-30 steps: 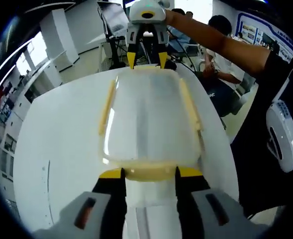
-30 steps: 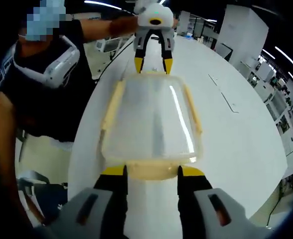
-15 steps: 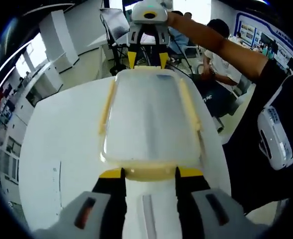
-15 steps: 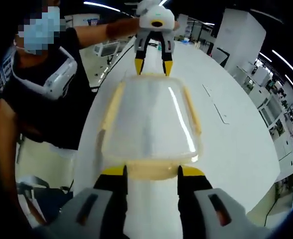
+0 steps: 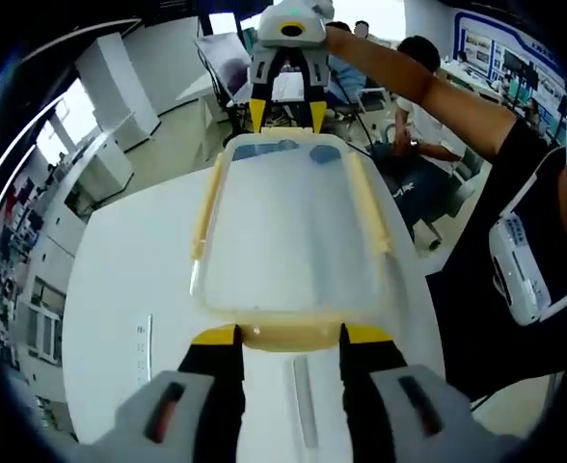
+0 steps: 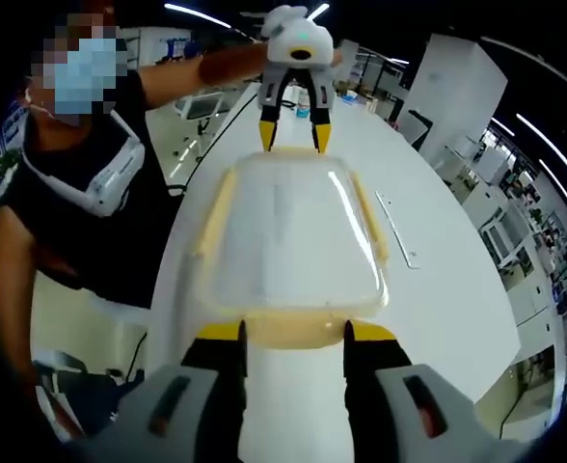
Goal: Snap each plastic latch of the storage box into its locked position after aligning the lid with the box until every specified latch is closed and the lid sits flush.
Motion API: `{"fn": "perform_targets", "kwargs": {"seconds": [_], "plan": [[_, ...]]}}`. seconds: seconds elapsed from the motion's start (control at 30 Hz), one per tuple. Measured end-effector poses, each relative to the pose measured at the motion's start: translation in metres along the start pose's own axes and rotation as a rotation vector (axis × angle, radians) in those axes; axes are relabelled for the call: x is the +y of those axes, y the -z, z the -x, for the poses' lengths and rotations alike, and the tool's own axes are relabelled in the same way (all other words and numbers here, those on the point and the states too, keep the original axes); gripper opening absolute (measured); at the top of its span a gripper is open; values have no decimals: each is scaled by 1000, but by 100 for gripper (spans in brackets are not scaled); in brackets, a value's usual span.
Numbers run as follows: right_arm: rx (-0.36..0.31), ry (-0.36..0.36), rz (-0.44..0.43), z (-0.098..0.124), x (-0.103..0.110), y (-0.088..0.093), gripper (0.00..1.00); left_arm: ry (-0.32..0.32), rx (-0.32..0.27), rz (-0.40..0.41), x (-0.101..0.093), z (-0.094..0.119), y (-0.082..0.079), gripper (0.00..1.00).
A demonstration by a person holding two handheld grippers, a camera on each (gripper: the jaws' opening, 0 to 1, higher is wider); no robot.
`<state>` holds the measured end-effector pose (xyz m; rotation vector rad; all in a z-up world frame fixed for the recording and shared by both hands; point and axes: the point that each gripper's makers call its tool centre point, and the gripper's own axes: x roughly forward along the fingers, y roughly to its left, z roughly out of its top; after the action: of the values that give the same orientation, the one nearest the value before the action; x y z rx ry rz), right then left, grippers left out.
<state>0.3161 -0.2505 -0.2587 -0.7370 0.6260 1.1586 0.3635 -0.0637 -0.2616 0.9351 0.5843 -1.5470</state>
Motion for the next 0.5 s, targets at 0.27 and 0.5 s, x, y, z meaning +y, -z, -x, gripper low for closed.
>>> {"fn": "perform_targets", "kwargs": {"seconds": [0.27, 0.5], "plan": [[-14, 18, -3, 6, 1, -3, 36, 9, -20, -11, -4, 1, 0, 37], [0, 4, -23, -1, 9, 0, 36, 14, -22, -25, -13, -1, 2, 36]]}}
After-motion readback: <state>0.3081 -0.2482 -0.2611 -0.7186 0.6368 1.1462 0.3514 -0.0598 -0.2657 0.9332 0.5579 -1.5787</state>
